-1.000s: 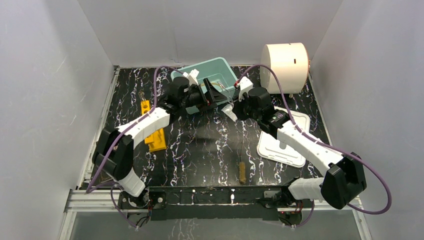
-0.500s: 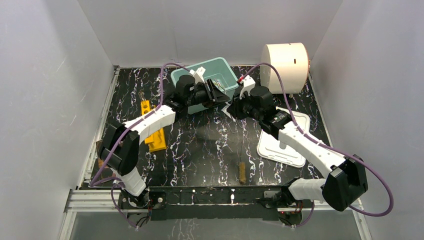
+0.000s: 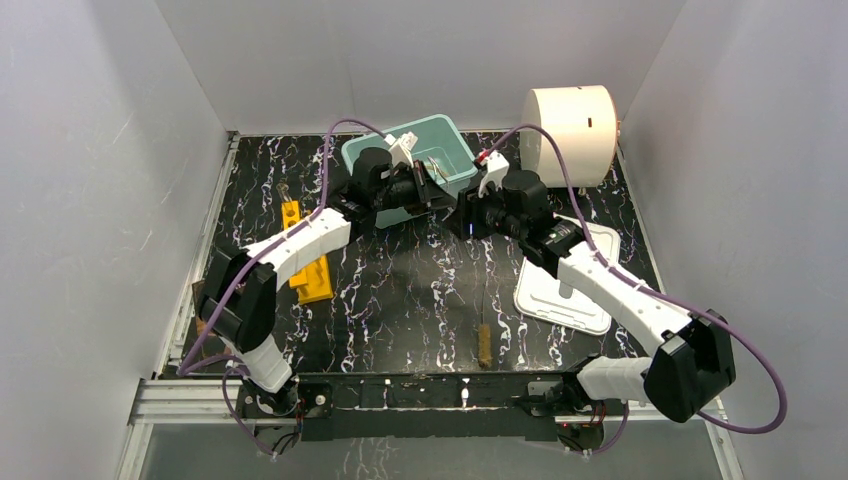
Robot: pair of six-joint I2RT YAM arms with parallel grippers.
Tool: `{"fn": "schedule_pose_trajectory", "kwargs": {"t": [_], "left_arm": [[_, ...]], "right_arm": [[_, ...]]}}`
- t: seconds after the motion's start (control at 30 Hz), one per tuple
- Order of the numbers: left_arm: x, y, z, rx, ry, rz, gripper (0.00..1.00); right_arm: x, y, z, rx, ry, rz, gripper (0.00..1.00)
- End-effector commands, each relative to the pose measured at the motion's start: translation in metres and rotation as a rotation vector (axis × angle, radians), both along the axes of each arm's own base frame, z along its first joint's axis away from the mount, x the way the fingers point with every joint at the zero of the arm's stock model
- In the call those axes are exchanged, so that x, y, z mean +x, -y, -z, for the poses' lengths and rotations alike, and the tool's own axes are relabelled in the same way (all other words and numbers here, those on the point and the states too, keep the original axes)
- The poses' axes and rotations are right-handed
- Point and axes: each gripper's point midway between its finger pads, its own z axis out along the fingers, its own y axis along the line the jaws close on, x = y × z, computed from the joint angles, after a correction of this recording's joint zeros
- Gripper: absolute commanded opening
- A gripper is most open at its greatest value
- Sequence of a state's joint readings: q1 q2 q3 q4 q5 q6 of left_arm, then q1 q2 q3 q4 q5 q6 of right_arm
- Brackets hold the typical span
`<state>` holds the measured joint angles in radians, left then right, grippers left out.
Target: Organize the chemistry lab equipment
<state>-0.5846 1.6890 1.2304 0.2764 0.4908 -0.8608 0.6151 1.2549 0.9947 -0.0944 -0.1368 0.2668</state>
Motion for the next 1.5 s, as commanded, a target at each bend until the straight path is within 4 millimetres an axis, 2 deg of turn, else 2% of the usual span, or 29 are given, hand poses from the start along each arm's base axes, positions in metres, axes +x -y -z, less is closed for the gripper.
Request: {"fn": "schedule_pose_trajectory", "kwargs": {"t": [0.0,0.13,0.23,0.37,0.5,0.63,0.7,0.77,1.03,1.07,1.13,1.2,1.27,1.37,1.47], "left_arm": [[-0.019,-0.010,-0.055,0.000,0.218,0.116,0.00],[-0.037,-0.018,-0.064,-0.013,0.269,0.226,0.00],[-0.055,-0.019,-0.075,-0.055,0.308,0.340,0.00],[-0.077,-0.017,-0.088,-0.111,0.323,0.471,0.00],[-0.085,-0.017,-0.096,-0.142,0.321,0.520,0.00],[-0.091,-0.016,-0.104,-0.176,0.329,0.546,0.00],[-0.092,-0.016,-0.106,-0.188,0.326,0.553,0.00],[-0.094,-0.016,-0.106,-0.196,0.324,0.562,0.00],[-0.094,-0.017,-0.105,-0.190,0.317,0.557,0.00],[-0.093,-0.017,-0.105,-0.189,0.314,0.551,0.05],[-0.092,-0.017,-0.105,-0.188,0.297,0.530,0.21],[-0.091,-0.017,-0.104,-0.200,0.280,0.506,0.36],[-0.090,-0.018,-0.102,-0.209,0.265,0.479,0.42],[-0.090,-0.018,-0.095,-0.210,0.236,0.463,0.42],[-0.092,-0.020,-0.091,-0.207,0.223,0.457,0.36]], "right_arm": [[-0.003,-0.002,-0.065,0.114,0.104,-0.055,0.60],[-0.004,0.008,-0.100,0.195,0.127,-0.073,0.66],[0.002,0.010,-0.118,0.253,0.107,-0.065,0.71],[0.006,-0.004,-0.132,0.312,0.060,-0.111,0.75],[0.011,-0.017,-0.145,0.377,0.024,-0.141,0.75],[0.026,-0.019,-0.137,0.380,-0.027,-0.081,0.73],[0.029,-0.022,-0.134,0.392,-0.050,-0.078,0.69],[0.028,-0.027,-0.136,0.419,-0.067,-0.100,0.60],[0.024,-0.034,-0.147,0.538,-0.098,-0.113,0.15],[0.025,-0.033,-0.148,0.548,-0.094,-0.104,0.10],[0.028,-0.031,-0.151,0.565,-0.081,-0.078,0.01],[0.029,-0.028,-0.155,0.586,-0.062,-0.056,0.00],[0.034,-0.022,-0.160,0.603,-0.037,-0.012,0.00],[0.037,-0.017,-0.166,0.628,-0.013,0.024,0.00],[0.039,-0.015,-0.169,0.645,-0.002,0.043,0.00]]}}
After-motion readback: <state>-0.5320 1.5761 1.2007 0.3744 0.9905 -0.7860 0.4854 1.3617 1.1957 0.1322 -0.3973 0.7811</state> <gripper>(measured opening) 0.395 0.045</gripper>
